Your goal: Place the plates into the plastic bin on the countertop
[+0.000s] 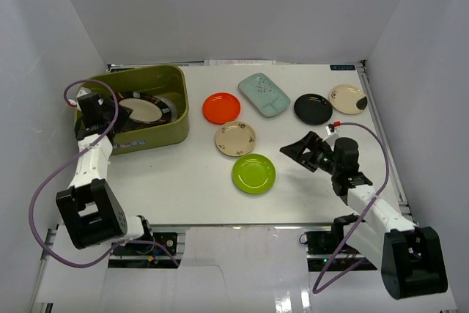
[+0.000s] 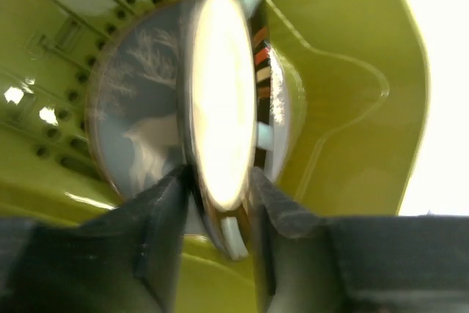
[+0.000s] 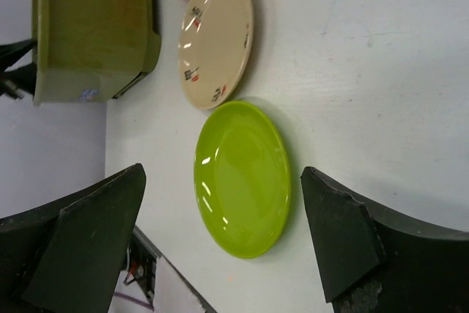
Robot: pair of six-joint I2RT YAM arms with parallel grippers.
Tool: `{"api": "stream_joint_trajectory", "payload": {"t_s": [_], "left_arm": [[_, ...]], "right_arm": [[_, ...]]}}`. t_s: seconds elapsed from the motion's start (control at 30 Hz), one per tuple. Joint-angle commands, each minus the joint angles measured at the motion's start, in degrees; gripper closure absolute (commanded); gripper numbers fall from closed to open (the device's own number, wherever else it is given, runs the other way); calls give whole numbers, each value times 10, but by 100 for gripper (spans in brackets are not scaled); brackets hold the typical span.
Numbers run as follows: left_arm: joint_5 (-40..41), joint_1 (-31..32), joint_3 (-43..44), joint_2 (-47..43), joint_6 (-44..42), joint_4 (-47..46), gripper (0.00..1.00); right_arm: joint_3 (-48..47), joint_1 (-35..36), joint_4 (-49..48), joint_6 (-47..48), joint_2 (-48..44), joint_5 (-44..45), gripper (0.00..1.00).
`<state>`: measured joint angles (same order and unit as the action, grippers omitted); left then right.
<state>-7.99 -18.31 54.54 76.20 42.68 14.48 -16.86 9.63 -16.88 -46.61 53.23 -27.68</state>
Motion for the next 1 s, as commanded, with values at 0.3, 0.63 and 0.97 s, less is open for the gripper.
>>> {"api": "stream_joint_trajectory", "payload": {"t_s": [0.3, 0.63, 0.97], "left_arm": [[4, -3, 3, -68, -15, -23, 2], [115, 74, -39, -230, -86, -45, 2], [-66, 202, -22, -235, -125, -40, 2]], "right_arm": [[-97, 40, -232, -120, 268, 255, 27], [-275, 61, -195, -147, 468, 324, 26], [-406, 79, -102, -162, 595, 380, 41]]}}
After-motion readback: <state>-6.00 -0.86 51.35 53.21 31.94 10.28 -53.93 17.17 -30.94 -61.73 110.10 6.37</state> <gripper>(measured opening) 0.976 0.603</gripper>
